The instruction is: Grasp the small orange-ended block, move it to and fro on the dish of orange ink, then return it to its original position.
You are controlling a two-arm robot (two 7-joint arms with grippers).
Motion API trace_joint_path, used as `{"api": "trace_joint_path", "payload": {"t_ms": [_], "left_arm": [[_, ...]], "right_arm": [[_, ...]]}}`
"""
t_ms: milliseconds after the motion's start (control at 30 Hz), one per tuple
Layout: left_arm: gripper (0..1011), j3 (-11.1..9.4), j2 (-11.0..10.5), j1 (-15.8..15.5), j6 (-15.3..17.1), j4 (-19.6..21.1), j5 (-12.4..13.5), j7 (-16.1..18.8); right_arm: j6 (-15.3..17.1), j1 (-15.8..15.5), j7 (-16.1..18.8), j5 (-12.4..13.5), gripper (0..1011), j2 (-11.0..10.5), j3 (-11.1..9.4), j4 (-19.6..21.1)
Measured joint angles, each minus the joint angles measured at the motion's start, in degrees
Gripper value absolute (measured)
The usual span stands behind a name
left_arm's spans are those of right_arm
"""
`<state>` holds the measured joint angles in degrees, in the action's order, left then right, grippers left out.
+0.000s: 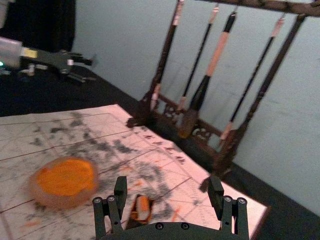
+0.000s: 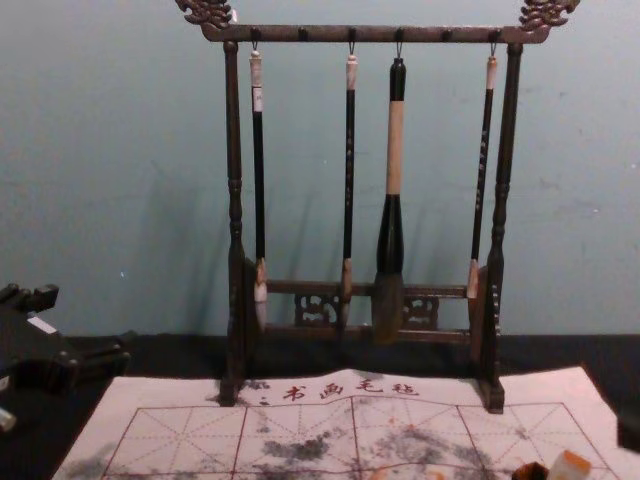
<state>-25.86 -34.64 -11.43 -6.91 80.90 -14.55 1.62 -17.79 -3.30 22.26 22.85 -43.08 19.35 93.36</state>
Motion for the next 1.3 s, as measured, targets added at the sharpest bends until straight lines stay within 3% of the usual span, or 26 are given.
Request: {"api": "trace_joint_path", "payload": {"t_ms": [633, 1300], "left_arm": [[1001, 0.0, 0.0, 0.0, 0.0, 0.0, 0.0, 0.0], [1001, 0.0, 0.0, 0.0, 0.0, 0.0, 0.0, 0.0]], "right_arm": [[5.0, 3.5, 6.8, 0.4, 1000, 3.6, 1.5, -5.6], [6.4, 6.4, 10.9, -0.5, 1000, 7.0, 1.3, -10.7]]}}
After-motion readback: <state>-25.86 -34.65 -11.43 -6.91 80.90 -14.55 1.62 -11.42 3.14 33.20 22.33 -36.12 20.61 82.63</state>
